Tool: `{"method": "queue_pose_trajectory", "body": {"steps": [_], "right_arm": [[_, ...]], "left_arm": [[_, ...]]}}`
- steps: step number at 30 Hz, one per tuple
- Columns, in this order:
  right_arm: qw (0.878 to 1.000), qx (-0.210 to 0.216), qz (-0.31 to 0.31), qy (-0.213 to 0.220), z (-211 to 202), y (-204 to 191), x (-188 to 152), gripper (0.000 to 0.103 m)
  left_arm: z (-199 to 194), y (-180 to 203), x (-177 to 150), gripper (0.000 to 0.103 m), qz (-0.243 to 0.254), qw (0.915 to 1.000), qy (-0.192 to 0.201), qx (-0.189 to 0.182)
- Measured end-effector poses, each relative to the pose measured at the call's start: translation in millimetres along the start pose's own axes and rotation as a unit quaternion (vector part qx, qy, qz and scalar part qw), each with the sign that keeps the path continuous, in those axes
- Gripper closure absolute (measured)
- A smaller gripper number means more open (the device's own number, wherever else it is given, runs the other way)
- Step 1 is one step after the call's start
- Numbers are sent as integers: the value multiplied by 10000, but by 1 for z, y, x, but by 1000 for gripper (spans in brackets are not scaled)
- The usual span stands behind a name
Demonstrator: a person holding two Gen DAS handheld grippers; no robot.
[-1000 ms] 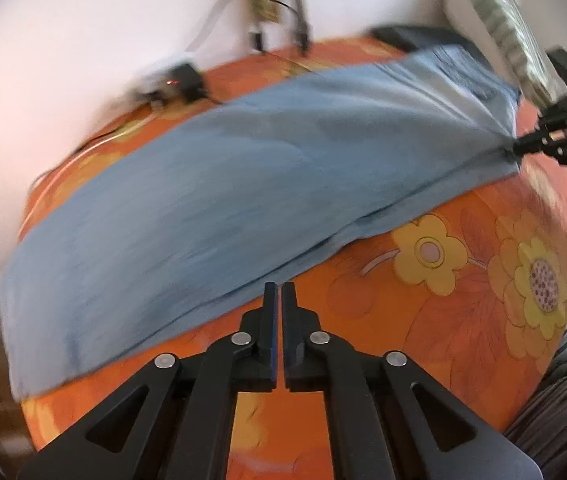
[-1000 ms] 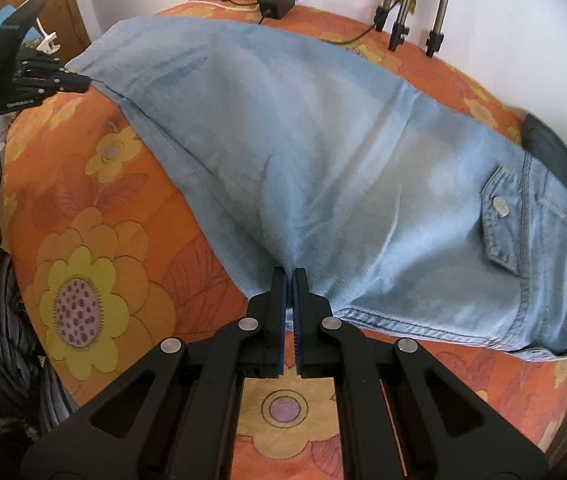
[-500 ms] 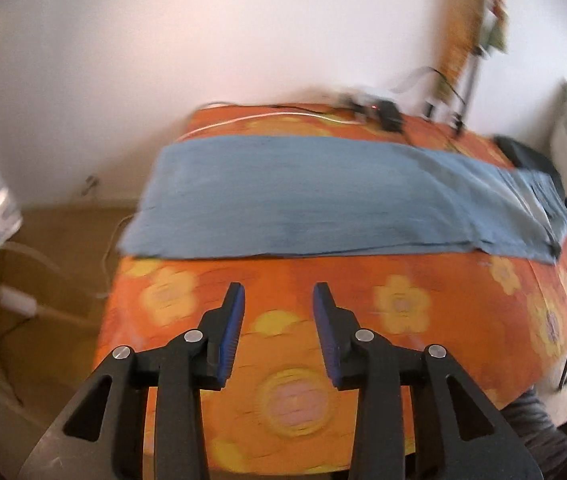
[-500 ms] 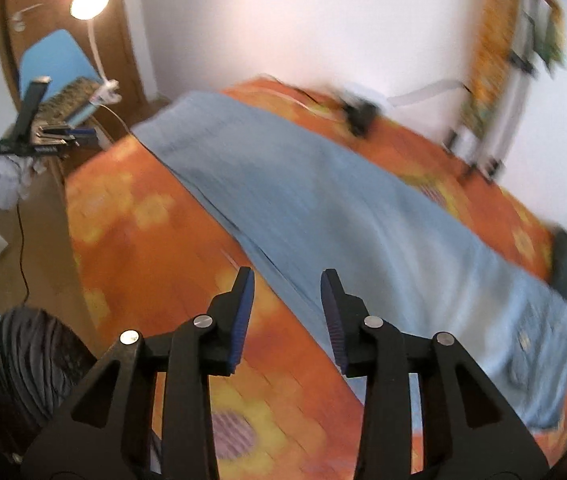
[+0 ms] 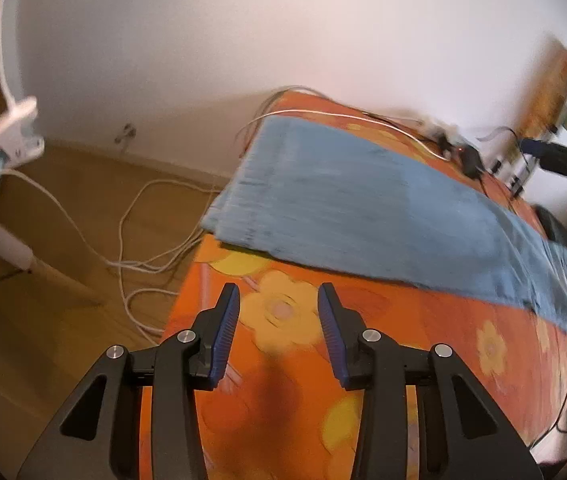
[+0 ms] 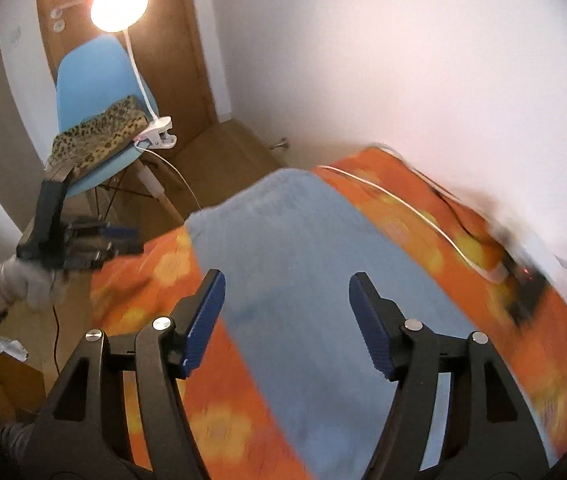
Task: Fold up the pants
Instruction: 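Fold the jeans lengthwise with the right tool toward the left tool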
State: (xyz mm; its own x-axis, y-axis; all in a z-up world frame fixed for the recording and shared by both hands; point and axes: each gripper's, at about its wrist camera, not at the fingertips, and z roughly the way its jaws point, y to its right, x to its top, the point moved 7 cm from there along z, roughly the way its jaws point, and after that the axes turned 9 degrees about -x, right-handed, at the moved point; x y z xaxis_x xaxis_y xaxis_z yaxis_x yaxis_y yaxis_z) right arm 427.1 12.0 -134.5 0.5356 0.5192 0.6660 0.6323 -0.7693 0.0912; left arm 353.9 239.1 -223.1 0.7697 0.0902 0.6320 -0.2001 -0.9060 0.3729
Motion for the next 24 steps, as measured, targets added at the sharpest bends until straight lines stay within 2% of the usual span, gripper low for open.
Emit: {"method": "queue_pose_trajectory", "body": {"steps": [4,7,10,13,15,17,19,21,22,24], "right_arm": [[9989,137,7,-449,98,7,52,36],[9981,110,134,-593,153,11,77,36],[9947,507,326,-832,207,3,95,36],[9931,550,321,-982,240,-4,101,36],[9905,740,434,-1079,258,-8,102,36],[9881,926,490,-1128,265,-12,100,36],[9876,974,394,-1168,270,-20,97,48],[9893,867,258,-1146,271,-25,95,86],[9896,885,278,-1100,268,-26,95,93],[9897,974,339,-993,263,-27,97,97]], "left_arm": [[20,-19,11,64,-265,9996,48,-113],[31,-27,18,64,-390,9990,68,-186],[38,-31,25,64,-560,9978,123,-340],[44,-29,29,64,-623,9971,115,-429],[47,-25,30,64,-545,9976,95,-405],[51,-23,28,64,-432,9987,34,-254],[55,-20,27,66,-390,9991,1,-188],[56,-20,27,85,-332,9994,77,-79],[57,-20,27,89,-323,9994,108,-37],[56,-21,26,93,-338,9993,169,14]]}}
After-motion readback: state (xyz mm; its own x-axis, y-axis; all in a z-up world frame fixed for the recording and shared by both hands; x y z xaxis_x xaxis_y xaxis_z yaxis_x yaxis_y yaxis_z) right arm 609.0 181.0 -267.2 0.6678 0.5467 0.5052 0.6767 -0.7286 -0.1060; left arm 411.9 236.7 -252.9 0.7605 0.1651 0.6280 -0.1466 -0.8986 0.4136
